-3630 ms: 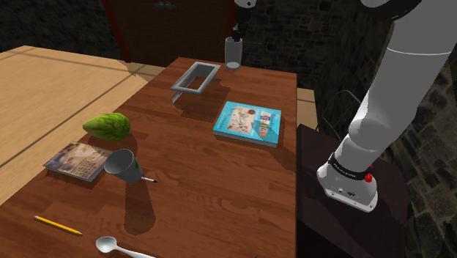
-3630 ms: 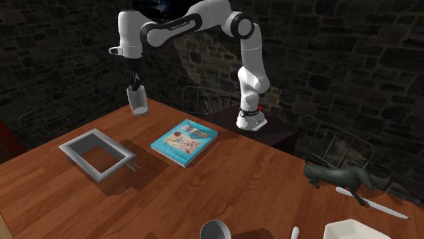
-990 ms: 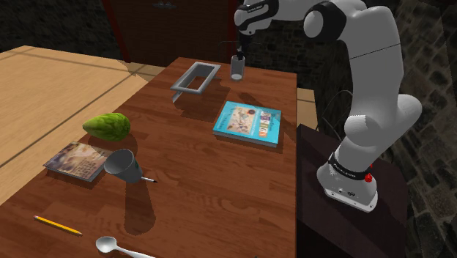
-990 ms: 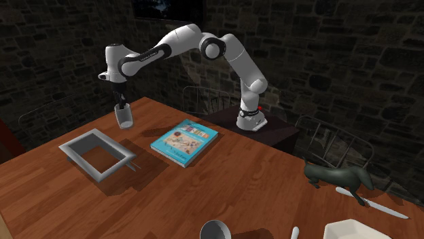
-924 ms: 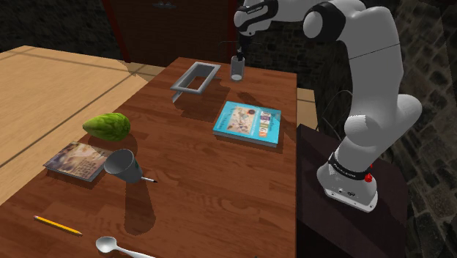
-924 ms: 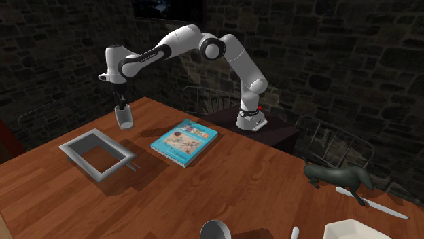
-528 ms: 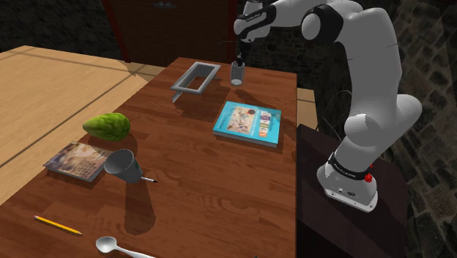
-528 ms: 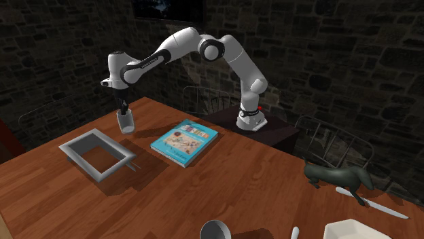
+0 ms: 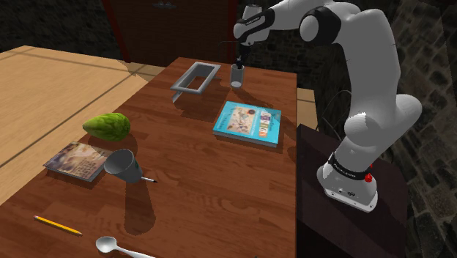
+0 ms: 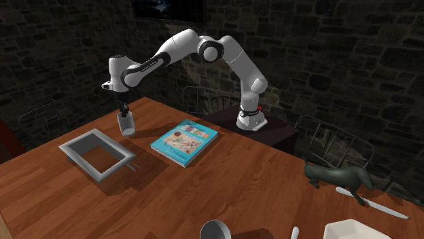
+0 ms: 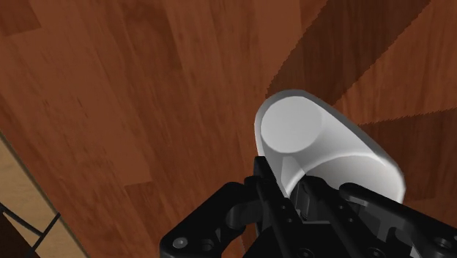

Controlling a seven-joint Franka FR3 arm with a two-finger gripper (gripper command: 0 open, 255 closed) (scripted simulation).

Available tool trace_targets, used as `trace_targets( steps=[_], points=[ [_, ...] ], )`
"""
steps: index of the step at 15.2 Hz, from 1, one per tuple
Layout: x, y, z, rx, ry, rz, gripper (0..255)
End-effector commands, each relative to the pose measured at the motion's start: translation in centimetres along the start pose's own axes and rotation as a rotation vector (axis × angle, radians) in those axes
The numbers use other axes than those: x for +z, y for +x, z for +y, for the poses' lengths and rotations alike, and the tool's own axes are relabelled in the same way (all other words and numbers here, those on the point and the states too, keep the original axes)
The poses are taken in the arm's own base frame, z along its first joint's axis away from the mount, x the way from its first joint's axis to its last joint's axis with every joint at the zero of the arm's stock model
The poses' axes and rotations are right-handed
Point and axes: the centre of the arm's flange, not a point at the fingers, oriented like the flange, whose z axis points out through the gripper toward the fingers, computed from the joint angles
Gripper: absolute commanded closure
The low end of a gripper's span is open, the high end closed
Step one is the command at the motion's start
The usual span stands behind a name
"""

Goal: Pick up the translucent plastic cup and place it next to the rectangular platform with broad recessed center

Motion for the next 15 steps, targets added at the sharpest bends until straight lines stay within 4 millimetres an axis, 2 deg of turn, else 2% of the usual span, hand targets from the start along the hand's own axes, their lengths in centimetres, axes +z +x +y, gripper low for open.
trace_targets(
  steps=[1, 2, 3, 8, 12, 15],
  points=[
    [0.0, 0.0, 0.0, 0.0, 0.0, 0.001, 255],
    [0.0, 0.0, 0.0, 0.0, 0.0, 0.001, 255],
    [0.0, 0.0, 0.0, 0.0, 0.0, 0.001, 0],
    [0.0, 0.0, 0.0, 0.0, 0.0, 0.001, 0],
    [-5.0, 0.0, 0.0, 0.0, 0.0, 0.001, 0],
    [-5.0, 0.0, 0.0, 0.0, 0.0, 0.001, 0]
  ],
)
